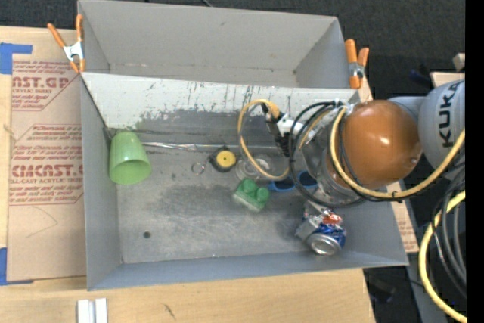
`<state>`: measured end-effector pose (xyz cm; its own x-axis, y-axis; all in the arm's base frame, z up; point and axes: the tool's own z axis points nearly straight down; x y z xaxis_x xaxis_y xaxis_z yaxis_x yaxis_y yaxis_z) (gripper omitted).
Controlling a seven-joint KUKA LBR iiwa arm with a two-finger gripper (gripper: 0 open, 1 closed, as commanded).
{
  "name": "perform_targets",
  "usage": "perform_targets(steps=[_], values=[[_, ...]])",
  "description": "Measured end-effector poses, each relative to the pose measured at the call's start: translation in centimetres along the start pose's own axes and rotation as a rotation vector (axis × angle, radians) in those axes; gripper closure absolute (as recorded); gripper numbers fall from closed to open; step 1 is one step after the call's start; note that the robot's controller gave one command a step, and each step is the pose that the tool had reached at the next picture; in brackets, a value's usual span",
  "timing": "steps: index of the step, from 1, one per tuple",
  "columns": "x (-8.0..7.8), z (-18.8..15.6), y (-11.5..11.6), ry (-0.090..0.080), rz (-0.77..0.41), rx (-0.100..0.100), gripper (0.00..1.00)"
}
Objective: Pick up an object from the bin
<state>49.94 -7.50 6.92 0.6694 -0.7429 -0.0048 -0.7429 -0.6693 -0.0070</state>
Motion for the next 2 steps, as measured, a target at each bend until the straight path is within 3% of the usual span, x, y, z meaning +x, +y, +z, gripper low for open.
perform_targets(steps=[1, 2], values=[[-0.1, -1.2, -0.1, 0.002, 0.003, -0.006, 1.00], [-0.3, -5.7, -0.3, 0.004, 0.006, -0.005, 1.00]])
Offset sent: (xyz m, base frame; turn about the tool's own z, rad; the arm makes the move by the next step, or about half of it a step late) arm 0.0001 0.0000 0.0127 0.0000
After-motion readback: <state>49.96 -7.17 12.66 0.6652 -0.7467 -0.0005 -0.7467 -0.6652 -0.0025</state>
